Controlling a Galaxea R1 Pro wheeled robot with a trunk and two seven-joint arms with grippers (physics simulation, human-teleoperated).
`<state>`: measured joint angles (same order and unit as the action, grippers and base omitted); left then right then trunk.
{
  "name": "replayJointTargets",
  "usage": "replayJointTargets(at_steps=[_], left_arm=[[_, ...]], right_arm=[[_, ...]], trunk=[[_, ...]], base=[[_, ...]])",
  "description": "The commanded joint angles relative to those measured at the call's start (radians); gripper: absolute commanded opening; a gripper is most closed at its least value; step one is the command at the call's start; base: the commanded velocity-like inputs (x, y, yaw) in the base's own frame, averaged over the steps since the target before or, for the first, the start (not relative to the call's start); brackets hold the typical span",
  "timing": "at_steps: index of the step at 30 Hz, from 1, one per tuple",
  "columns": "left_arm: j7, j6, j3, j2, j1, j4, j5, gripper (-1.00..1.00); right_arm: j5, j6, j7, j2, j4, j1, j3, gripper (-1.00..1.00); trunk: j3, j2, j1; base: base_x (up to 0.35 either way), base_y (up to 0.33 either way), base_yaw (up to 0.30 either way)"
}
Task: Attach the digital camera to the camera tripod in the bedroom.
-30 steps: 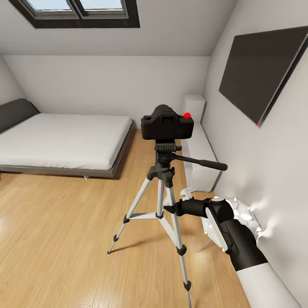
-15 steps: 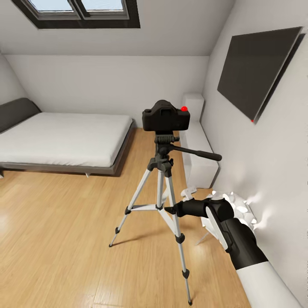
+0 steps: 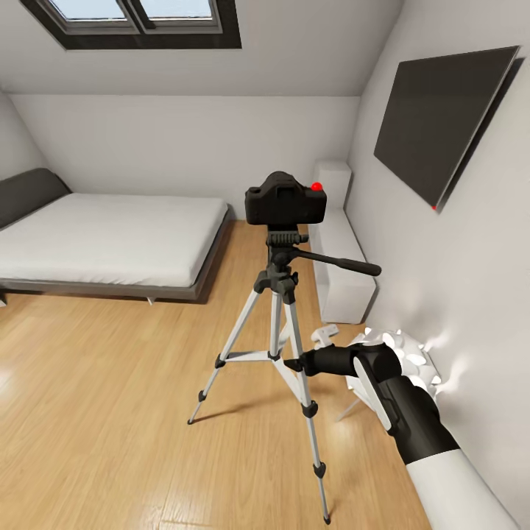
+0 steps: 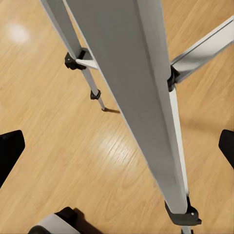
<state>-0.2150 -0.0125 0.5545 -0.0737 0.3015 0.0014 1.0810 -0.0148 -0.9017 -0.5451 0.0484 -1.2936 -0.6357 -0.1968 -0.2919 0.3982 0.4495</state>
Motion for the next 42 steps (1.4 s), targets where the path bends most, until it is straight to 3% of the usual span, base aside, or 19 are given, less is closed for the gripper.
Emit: replayJointTargets(at_steps=[1,7,14,20,25,42], left_arm=[[-0.003,-0.001,0.008,0.0,0.001,0.0,0.007,1.0],[-0.003,-0.001,0.008,0.0,0.001,0.0,0.007,1.0],[-0.003,-0.001,0.008,0.0,0.001,0.0,0.007,1.0],[-0.003,-0.001,0.008,0.0,0.001,0.0,0.007,1.0],[-0.003,-0.001,0.008,0.0,0.001,0.0,0.007,1.0],[-0.003,-0.001,0.008,0.0,0.001,0.0,0.006,1.0]], right_arm=[[-0.001,-0.005,-0.001,0.001,-0.001,-0.001,-0.001,1.0],[-0.001,-0.005,-0.001,0.013,0.009,-0.003,-0.001,1.0],[-0.002,0.001,-0.002,0.047,0.023,0.007,-0.002,1.0],[-0.001,0.008,-0.005,0.094,0.082,0.093,-0.002,1.0],[-0.001,0.018,-0.009,0.119,0.127,0.139,-0.002,1.0],[-0.002,0.038,-0.012,0.134,0.156,0.161,-0.003,1.0]], trunk=[[-0.002,0.002,0.001],[-0.002,0.002,0.001],[-0.002,0.002,0.001],[-0.002,0.002,0.001],[-0.002,0.002,0.001],[-0.002,0.002,0.001]], base=[[-0.001,0.0,0.0],[0.0,0.0,0.0],[0.0,0.0,0.0],[0.0,0.0,0.0],[0.0,0.0,0.0],[0.0,0.0,0.0]])
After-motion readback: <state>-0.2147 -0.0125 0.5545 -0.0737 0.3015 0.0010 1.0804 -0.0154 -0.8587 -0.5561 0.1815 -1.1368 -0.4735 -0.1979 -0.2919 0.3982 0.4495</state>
